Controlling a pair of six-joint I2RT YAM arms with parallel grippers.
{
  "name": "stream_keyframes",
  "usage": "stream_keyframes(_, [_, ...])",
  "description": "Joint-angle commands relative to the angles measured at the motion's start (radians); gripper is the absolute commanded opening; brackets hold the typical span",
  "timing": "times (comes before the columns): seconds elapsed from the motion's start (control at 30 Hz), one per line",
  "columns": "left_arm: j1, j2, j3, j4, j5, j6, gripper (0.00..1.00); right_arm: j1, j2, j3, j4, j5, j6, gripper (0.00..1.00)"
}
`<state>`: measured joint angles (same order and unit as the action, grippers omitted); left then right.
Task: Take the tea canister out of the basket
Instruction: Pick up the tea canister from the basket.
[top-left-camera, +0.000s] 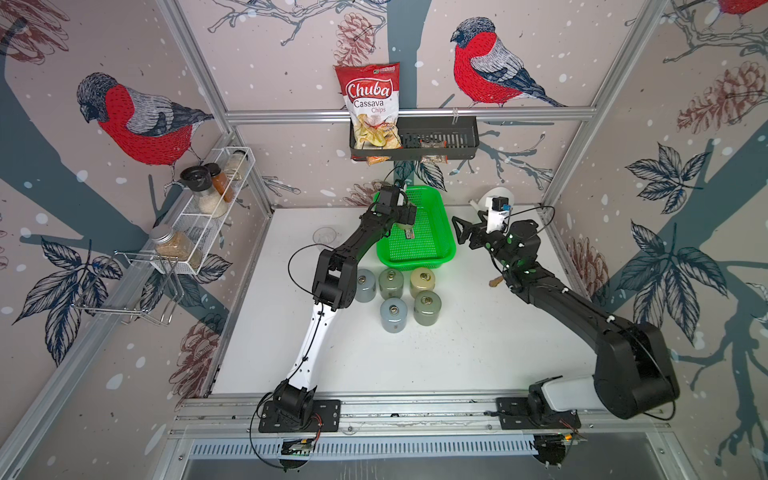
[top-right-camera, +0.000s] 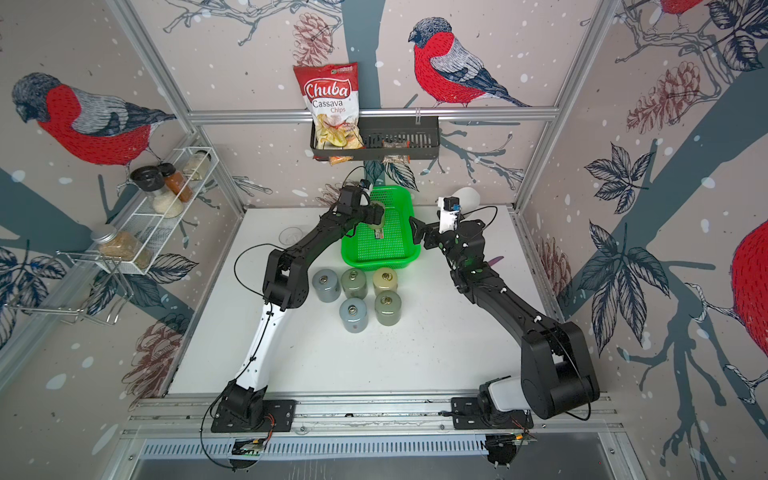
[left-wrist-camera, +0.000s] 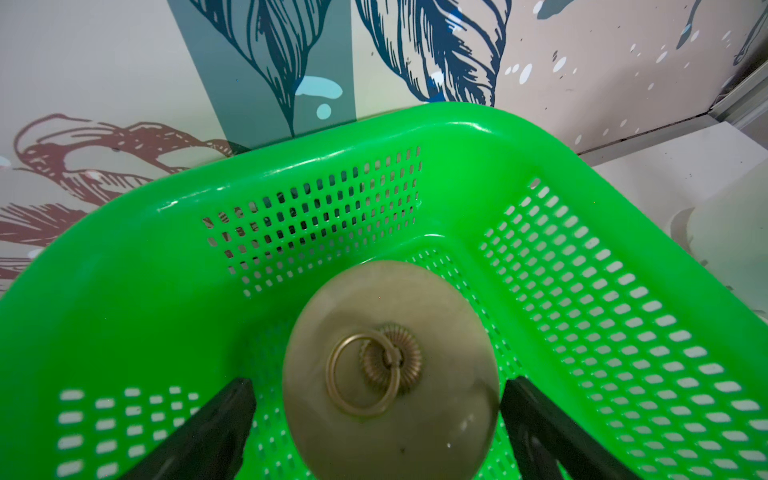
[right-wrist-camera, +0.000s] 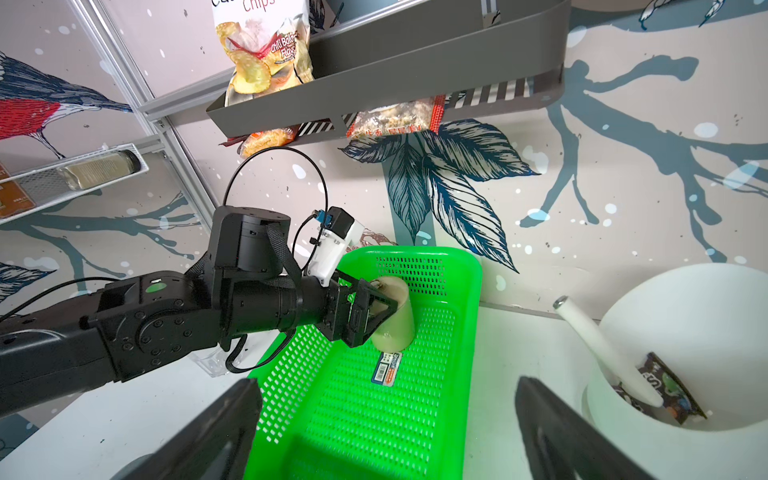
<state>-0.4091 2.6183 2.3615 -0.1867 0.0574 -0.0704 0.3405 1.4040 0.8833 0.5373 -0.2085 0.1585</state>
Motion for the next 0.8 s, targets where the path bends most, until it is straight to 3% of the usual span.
stream_keyframes(0.0, [-0.009, 0.018, 0.023, -0.013, 0.013, 0.027, 0.96, -0.001, 0.005, 0.003, 0.006, -0.004, 0.004, 1.00])
stream_keyframes(0.77, [-0.022, 0.125, 0.105, 0.053, -0.054, -0.032, 0.93, 0.000, 0.049, 0.028, 0.000, -0.001, -0.005, 1.00])
